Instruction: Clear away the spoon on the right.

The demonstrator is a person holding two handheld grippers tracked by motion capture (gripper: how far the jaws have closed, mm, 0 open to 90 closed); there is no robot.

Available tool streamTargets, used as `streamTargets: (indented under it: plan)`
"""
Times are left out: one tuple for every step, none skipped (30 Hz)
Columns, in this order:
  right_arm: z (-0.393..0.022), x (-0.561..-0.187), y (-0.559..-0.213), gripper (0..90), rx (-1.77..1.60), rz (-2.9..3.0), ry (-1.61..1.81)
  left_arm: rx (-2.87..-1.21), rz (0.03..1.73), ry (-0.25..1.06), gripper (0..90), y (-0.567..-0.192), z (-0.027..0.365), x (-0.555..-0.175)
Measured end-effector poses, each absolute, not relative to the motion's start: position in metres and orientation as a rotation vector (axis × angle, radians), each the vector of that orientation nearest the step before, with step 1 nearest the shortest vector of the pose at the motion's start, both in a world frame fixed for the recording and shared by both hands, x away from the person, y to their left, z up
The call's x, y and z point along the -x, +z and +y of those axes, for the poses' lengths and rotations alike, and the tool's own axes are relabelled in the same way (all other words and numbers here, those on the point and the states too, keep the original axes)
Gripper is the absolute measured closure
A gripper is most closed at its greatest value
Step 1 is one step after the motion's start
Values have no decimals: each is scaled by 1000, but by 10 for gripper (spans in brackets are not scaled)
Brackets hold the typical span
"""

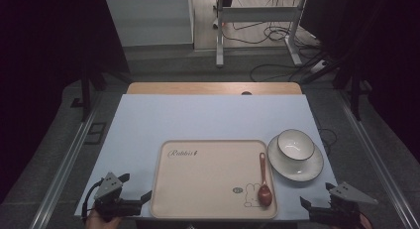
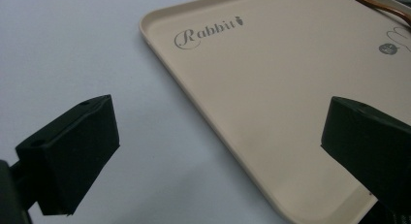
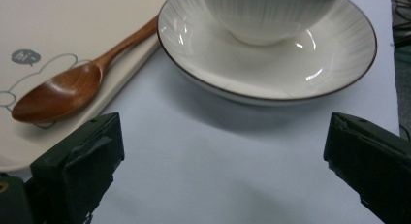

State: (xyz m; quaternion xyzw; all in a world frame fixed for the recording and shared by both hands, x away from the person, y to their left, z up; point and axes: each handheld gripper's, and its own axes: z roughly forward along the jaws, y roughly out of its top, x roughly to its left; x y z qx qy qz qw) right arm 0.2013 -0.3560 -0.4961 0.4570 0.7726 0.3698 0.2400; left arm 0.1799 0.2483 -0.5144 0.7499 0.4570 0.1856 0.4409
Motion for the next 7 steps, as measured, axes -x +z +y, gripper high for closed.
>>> streamTargets:
  plan:
    - [-357, -201, -497, 10, -1258, 2117, 1009, -1862, 1134, 460, 0, -514, 248, -180]
    - [-357, -201, -498, 10, -1267, 2118, 1008, -1861, 1135, 461, 0, -514, 248, -180]
    - [-358, -201, -498, 10, -1274, 2119, 1006, -1861, 1135, 461, 0, -514, 248, -180]
    - [-358, -201, -498, 10, -1282, 2119, 1004, -1861, 1135, 461, 0, -514, 248, -180]
    - [-358, -202, -499, 11, -1285, 2118, 997, -1858, 1134, 461, 0, -514, 248, -180]
    - [-358, -202, -499, 11, -1288, 2118, 992, -1858, 1135, 461, 0, -514, 248, -180]
    - [-358, -202, -499, 13, -1290, 2119, 989, -1865, 1135, 459, 0, -514, 247, -181]
